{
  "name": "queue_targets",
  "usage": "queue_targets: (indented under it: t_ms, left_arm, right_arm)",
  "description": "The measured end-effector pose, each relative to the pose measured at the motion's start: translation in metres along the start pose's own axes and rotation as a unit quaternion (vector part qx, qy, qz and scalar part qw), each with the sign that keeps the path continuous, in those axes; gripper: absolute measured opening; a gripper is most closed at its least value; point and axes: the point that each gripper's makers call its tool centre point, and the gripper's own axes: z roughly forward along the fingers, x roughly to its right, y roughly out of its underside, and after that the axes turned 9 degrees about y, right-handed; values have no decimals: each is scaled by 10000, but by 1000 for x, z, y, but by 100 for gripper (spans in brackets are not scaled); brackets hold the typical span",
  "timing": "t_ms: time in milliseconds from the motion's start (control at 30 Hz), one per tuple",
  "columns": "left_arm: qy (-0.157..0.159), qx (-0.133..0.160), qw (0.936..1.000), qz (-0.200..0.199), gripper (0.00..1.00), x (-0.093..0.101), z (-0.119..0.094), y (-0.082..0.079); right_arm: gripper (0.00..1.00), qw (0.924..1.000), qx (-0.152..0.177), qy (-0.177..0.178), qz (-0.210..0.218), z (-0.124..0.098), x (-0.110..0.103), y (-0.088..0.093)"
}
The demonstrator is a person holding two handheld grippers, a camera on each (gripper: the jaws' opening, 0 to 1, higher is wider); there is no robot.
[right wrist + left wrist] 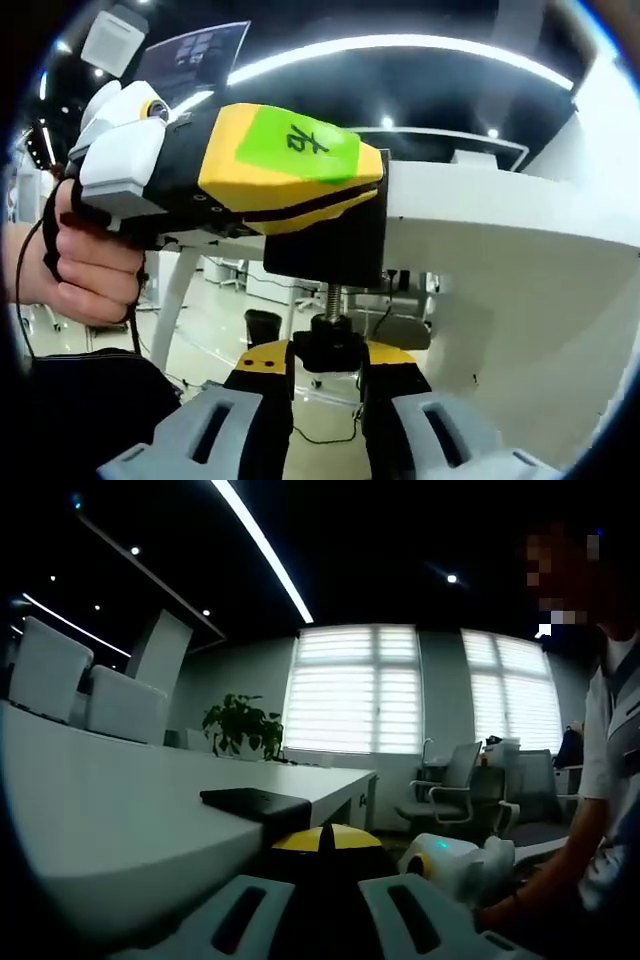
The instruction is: Clamp the fixed fixture on the desktop, loosen the retaining clip, secure it to the edge of the desk, and tighten the retaining clip.
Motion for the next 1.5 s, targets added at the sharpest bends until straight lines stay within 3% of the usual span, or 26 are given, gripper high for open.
queue_targets:
  t_ms: [67, 200, 367, 500, 600, 700, 833, 900, 933, 1100, 1300, 1500]
  left_arm:
    - [-1, -14, 10000, -3, 1, -3, -1, -1]
    - [1, -23, 10000, 7, 1, -3, -1, 0]
    - [-7, -30, 10000, 22, 1, 2, 1, 1]
    - [-5, -19, 10000, 22, 1, 4, 2, 1]
    - [1, -11, 10000, 16, 1, 6, 3, 2]
    - [-5, -37, 10000, 36, 1, 6, 3, 2]
    - [-12, -68, 10000, 55, 1, 7, 4, 3]
    - [-8, -62, 10000, 53, 1, 8, 4, 3]
    - [-10, -69, 10000, 65, 1, 8, 4, 3]
    - [-19, -78, 9999, 68, 1, 7, 4, 4]
    - [-58, -81, 9999, 99, 1, 6, 5, 4]
    - [-43, -79, 9999, 91, 1, 8, 5, 4]
  right_arm:
    - [23, 9994, 69, -273, 203, 0, -1, 0]
    - [23, 9964, 168, -811, 156, 0, -5, -1]
    - [23, 9870, 90, -1596, 173, -2, -8, -1]
    - [23, 9848, 67, -1731, 112, -2, -8, -2]
    - [24, 9874, 33, -1554, 287, -4, -6, -1]
    - [28, 9929, -91, -1124, 376, -4, 1, 3]
    - [33, 9988, -270, -261, 323, -10, 16, 5]
    - [31, 9994, -241, -115, 224, -14, 16, 4]
    - [30, 9992, -280, 169, 211, -17, 19, 4]
    - [29, 9972, -490, 546, 156, -13, 15, 5]
    - [30, 9980, -310, 529, 153, -1, 2, -8]
    - [25, 9974, -338, 616, 150, 7, 11, -7]
